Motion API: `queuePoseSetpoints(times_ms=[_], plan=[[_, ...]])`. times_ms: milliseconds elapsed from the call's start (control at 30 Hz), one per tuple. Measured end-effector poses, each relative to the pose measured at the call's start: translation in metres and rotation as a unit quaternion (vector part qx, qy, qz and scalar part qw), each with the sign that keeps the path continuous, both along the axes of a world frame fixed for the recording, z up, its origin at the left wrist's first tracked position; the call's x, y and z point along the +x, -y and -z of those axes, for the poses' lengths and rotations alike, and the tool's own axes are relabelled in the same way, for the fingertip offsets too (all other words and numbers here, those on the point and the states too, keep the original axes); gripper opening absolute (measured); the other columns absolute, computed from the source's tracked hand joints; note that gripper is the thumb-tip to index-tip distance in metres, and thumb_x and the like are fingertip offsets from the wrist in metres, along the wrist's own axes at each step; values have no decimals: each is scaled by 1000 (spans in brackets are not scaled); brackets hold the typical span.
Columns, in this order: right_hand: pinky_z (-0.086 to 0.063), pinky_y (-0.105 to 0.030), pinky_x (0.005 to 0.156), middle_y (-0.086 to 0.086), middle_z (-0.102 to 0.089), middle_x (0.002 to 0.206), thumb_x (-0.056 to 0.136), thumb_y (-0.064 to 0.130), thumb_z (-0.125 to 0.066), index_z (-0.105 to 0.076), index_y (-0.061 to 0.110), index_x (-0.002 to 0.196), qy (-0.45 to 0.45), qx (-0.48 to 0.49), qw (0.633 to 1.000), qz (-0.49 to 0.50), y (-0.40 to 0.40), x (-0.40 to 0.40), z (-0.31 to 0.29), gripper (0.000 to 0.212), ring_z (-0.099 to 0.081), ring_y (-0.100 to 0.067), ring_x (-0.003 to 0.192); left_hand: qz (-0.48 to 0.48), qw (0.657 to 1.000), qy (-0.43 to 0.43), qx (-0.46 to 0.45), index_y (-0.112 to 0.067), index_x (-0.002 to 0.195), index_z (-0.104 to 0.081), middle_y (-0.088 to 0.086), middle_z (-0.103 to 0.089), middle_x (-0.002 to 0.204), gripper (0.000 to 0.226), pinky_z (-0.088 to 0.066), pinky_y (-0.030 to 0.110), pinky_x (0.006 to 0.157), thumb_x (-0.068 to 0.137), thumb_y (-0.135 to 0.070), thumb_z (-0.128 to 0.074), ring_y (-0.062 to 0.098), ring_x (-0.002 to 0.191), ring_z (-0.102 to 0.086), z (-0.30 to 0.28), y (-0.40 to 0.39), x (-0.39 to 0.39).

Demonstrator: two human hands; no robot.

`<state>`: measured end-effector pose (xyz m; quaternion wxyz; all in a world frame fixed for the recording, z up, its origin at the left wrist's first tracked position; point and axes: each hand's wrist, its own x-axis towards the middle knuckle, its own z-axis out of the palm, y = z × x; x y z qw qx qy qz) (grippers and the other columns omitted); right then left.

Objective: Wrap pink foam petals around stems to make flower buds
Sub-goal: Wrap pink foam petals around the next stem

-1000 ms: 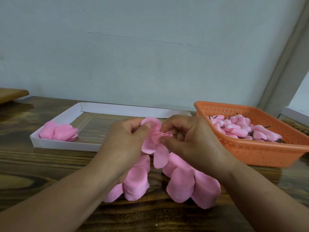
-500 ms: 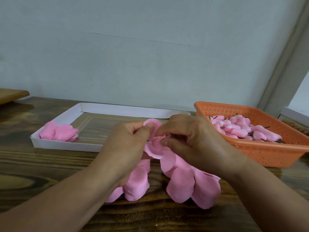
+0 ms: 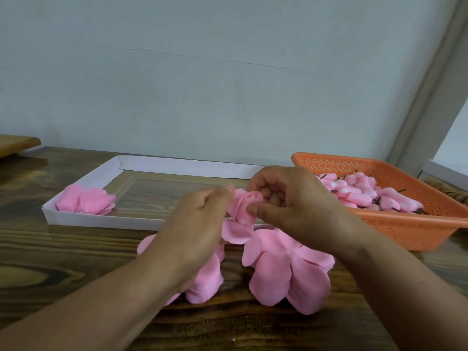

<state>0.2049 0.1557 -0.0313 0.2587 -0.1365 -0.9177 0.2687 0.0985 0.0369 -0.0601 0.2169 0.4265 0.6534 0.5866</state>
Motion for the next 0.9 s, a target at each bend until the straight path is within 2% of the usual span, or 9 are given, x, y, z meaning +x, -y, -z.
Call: queuePoseSetpoints(times_ms=[100, 200, 333, 467, 600, 700, 767, 833, 900], plan=[[-41, -27, 54, 11, -52, 57, 77, 5, -70, -59, 23, 71, -14, -43, 999, -9, -1, 0, 0, 22, -45, -5, 52, -5, 995, 104, -12, -19, 94, -71, 6, -75, 84, 39, -56, 44, 82, 101, -31, -34, 21, 83, -72, -1, -4, -7], [-40, -21, 51, 13, -53, 55, 77, 3, -71, -60, 24, 68, -35, -90, 995, -28, -2, 1, -1, 25, -44, -5, 51, -6, 979, 201, -28, -7, 101, -68, 12, -75, 88, 34, -51, 35, 70, 101, -19, -37, 25, 77, -70, -1, -9, -16], [-49, -31, 54, 6, -58, 59, 77, 2, -71, -62, 23, 69, -44, -125, 990, -49, -3, 4, -2, 25, -54, -13, 55, 39, 955, 293, -38, 3, 103, -68, 21, -63, 90, 24, -53, 29, 59, 97, -8, -48, 24, 69, -61, -2, -10, -25], [-46, -28, 50, 4, -57, 57, 78, 2, -71, -62, 21, 73, -38, -141, 989, -40, -4, 1, -1, 22, -49, -10, 49, 115, 949, 289, -48, 1, 107, -69, 20, -71, 101, 31, -57, 33, 74, 76, -3, -64, 24, 84, -66, 2, -10, -28], [-44, -24, 44, 4, -55, 51, 79, 2, -70, -62, 17, 74, -32, -154, 987, -24, -4, 1, 1, 18, -47, -10, 44, 130, 948, 287, -38, 1, 101, -71, 16, -73, 92, 37, -59, 25, 62, 66, -9, -65, 17, 72, -70, 2, -8, -25], [-45, -27, 47, 1, -56, 53, 79, 2, -70, -63, 12, 77, -29, -159, 986, -25, -3, 0, 3, 12, -50, -17, 49, 121, 955, 269, -37, 1, 100, -71, 13, -71, 77, 37, -50, 21, 49, 65, -11, -66, 15, 56, -64, 4, -7, -24], [-45, -27, 48, 0, -57, 54, 80, 3, -70, -62, 10, 79, -27, -162, 986, -27, -3, -1, 4, 11, -51, -20, 50, 110, 960, 256, -43, 0, 99, -72, 15, -70, 79, 40, -49, 24, 54, 62, -14, -68, 16, 58, -63, 5, -8, -23], [-44, -24, 46, -2, -57, 54, 81, 3, -70, -62, 12, 77, -31, -167, 985, -31, -2, -1, 5, 12, -51, -20, 50, 97, 964, 243, -50, -3, 97, -73, 19, -71, 85, 41, -48, 31, 67, 59, -18, -70, 21, 66, -63, 4, -8, -23], [-43, -23, 46, -9, -58, 57, 81, 6, -69, -63, 12, 76, -34, -176, 983, -43, -2, 0, 4, 11, -50, -19, 50, 99, 965, 238, -51, -2, 95, -73, 18, -72, 82, 37, -48, 29, 66, 61, -19, -71, 20, 67, -63, 3, -7, -22]])
